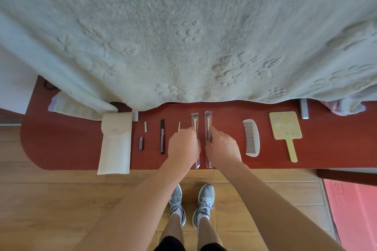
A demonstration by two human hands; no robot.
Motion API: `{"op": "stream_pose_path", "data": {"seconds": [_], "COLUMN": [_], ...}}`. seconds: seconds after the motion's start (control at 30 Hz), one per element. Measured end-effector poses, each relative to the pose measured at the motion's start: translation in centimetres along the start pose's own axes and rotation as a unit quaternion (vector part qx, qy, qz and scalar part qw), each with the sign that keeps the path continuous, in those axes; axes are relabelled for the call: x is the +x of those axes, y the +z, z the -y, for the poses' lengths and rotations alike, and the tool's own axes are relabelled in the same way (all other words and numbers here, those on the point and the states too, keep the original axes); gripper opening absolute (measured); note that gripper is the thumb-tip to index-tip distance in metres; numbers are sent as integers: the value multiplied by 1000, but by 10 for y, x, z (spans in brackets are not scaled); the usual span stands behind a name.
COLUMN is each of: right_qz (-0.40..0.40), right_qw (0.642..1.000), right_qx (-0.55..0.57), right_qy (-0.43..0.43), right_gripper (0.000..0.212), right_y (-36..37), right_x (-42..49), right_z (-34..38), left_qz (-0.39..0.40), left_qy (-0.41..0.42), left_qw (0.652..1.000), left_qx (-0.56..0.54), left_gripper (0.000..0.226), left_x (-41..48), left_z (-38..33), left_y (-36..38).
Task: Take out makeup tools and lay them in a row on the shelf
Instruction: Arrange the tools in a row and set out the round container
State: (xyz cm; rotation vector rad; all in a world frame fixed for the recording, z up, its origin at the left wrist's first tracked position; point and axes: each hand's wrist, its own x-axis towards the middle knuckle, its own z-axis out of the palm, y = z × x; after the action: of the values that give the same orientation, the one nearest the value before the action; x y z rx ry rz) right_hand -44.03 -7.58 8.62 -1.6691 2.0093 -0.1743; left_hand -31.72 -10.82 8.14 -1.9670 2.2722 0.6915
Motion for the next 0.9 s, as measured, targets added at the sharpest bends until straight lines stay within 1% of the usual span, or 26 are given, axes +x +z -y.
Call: {"op": "stream_pose_path", "data": {"seconds": [0.2,0.43,0.57,0.77,0.9], "right_qz": [-4,-3,-7,-15,-17], "right_qw": [1000,1000,1000,1000,1000], "right_qx": [-9,-10,-11,-20,-19], "right_qy": [7,9,11,16,5], "right_gripper": [16,17,16,18,20], "right_y": [-1,-2,-2,-8,-12], "right_x": [0,0,-1,-2,-4], "right_z": [-7,-12,-13,-10,6], "left_qz": [-5,-4,-8,-33,-55], "left_qy": [3,9,7,13,-10], "left_qw": [1000,1000,1000,999,998], "left_qx": [-2,-3,-6,-14,-19], "left_gripper": [14,18,12,24,32], "left_x": [1,0,-2,-7,-13], "left_z": [-5,-9,-8,3,26], "left_y": [3,1,-2,-11,-30]}}
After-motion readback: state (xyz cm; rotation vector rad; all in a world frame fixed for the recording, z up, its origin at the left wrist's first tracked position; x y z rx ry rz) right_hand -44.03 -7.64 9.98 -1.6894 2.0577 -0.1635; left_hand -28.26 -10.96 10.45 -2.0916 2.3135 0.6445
